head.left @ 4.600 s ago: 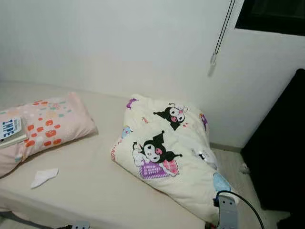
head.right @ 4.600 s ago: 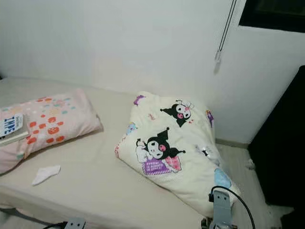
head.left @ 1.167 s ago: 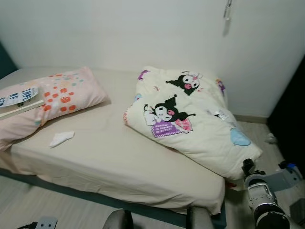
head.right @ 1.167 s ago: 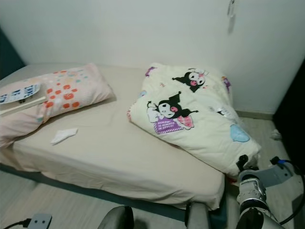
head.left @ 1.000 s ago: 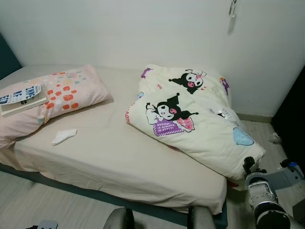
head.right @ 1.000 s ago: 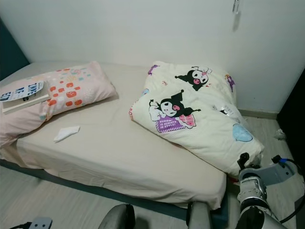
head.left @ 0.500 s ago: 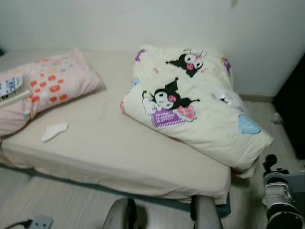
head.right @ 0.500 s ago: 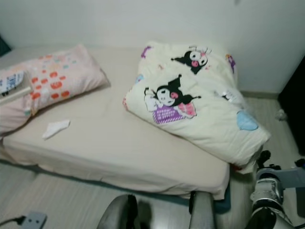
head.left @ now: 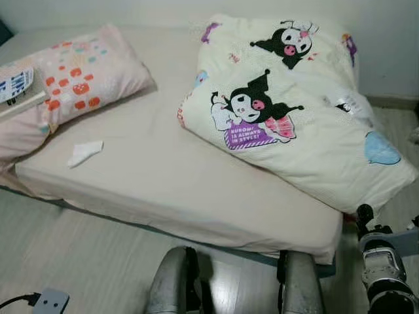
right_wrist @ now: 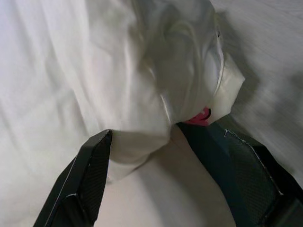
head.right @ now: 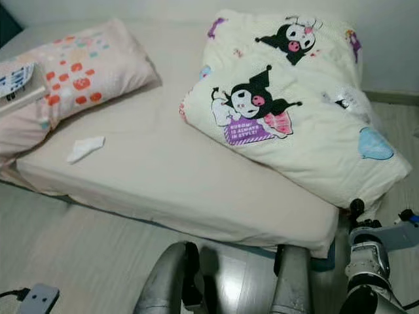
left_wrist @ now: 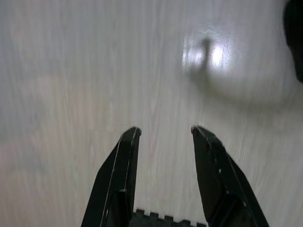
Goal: Clean up the room
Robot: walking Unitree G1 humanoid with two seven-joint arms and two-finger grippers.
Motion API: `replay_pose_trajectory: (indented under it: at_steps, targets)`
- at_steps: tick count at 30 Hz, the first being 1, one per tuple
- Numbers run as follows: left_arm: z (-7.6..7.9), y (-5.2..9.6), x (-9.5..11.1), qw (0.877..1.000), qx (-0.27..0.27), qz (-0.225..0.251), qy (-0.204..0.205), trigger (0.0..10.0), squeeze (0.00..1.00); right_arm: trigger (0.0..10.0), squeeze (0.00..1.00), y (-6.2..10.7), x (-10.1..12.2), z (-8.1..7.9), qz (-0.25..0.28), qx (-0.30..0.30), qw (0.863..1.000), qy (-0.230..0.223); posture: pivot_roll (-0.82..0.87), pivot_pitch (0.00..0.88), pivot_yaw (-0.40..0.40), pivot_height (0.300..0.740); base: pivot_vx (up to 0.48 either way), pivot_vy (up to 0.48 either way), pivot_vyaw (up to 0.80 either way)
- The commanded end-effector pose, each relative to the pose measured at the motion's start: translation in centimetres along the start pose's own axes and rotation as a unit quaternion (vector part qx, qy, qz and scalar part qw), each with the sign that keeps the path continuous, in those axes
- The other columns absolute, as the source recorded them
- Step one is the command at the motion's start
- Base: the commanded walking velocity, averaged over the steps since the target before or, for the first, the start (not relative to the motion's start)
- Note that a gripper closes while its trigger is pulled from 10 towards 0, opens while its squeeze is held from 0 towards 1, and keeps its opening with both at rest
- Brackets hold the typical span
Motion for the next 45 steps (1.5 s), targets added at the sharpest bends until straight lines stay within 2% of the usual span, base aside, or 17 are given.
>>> replay_pose_trajectory:
  at_steps: [1,8,13,16,22,23,28,32,34,41,42,45]
  targets:
    - [-1.5,1.6,-1.6,0.999,0.011,-0.039,-0.006,10.0,0.0,10.0,0.0,0.5,-0.2,1.1,0.01,-0.01,1.0,-0.015,0.21,0.442,0.212,0.567,0.0,0.0,0.0]
    - [-1.9,2.4,-1.8,0.999,0.013,-0.046,-0.01,10.0,0.0,10.0,0.0,0.0,1.9,1.2,0.058,-0.003,0.998,-0.035,0.22,0.449,0.217,0.567,0.0,0.0,0.0]
    - [-1.9,3.2,-2.1,0.998,0.009,-0.053,-0.015,10.0,0.0,10.0,0.0,-0.2,4.2,1.2,0.116,0.011,0.992,-0.048,0.23,0.461,0.232,0.567,0.0,0.0,0.0]
    - [-2.1,3.7,-2.2,0.998,0.009,-0.058,-0.019,10.0,0.0,10.0,0.0,-0.3,5.2,0.9,0.146,0.042,0.987,-0.052,0.24,0.469,0.241,0.567,0.0,0.0,0.0]
    - [-2.4,4.3,-2.2,0.998,0.009,-0.062,-0.021,10.0,0.0,10.0,0.0,-0.4,6.2,0.0,0.168,0.09,0.98,-0.054,0.24,0.478,0.246,0.567,0.0,0.0,0.0]
    - [-2.4,4.4,-2.2,0.998,0.009,-0.063,-0.022,10.0,0.0,10.0,0.0,-0.5,6.7,-0.5,0.176,0.114,0.976,-0.056,0.25,0.48,0.249,0.567,0.0,0.0,0.0]
    - [-2.3,5.2,-2.1,0.997,0.001,-0.068,-0.03,10.0,0.0,10.0,0.0,-0.8,8.5,-1.4,0.2,0.155,0.966,-0.055,0.27,0.483,0.267,0.567,0.0,0.0,0.0]
    - [-3.0,6.1,-2.2,0.996,0.002,-0.077,-0.04,10.0,0.0,10.0,0.0,-0.9,9.7,-1.7,0.215,0.166,0.961,-0.047,0.29,0.485,0.293,0.567,0.0,0.0,0.0]
    - [-4.2,7.1,-2.2,0.995,0.009,-0.088,-0.049,10.0,0.0,10.0,0.0,-1.1,11.0,-2.0,0.232,0.173,0.956,-0.043,0.29,0.488,0.304,0.567,0.0,0.0,0.0]
    - [-4.9,7.6,-2.1,0.994,0.015,-0.094,-0.052,10.0,0.0,10.0,0.0,-1.2,12.1,-2.5,0.245,0.182,0.952,-0.04,0.28,0.491,0.305,0.567,0.0,0.0,0.0]
    - [-4.7,7.5,-1.9,0.994,0.014,-0.093,-0.052,10.0,0.0,0.0,0.0,-1.3,12.6,-2.9,0.248,0.188,0.95,-0.037,0.27,0.49,0.304,0.567,0.0,0.0,0.0]
    - [-4.3,7.1,-1.8,0.995,0.011,-0.091,-0.05,10.0,0.0,0.0,0.0,-1.4,13.2,-3.4,0.252,0.196,0.947,-0.033,0.27,0.484,0.303,0.567,0.0,0.0,0.0]
Point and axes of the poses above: a point about 5 cm out from each wrist's last joint towards the gripper, its own y axis pointing back from the gripper into the wrist, its own x axis along the axis of the wrist's last joint, z = x × y, the point moved 1 cm from there along -y, pointing out of the wrist towards the gripper, and after that the axes turned 15 degrees about y, right-handed, at the moved point
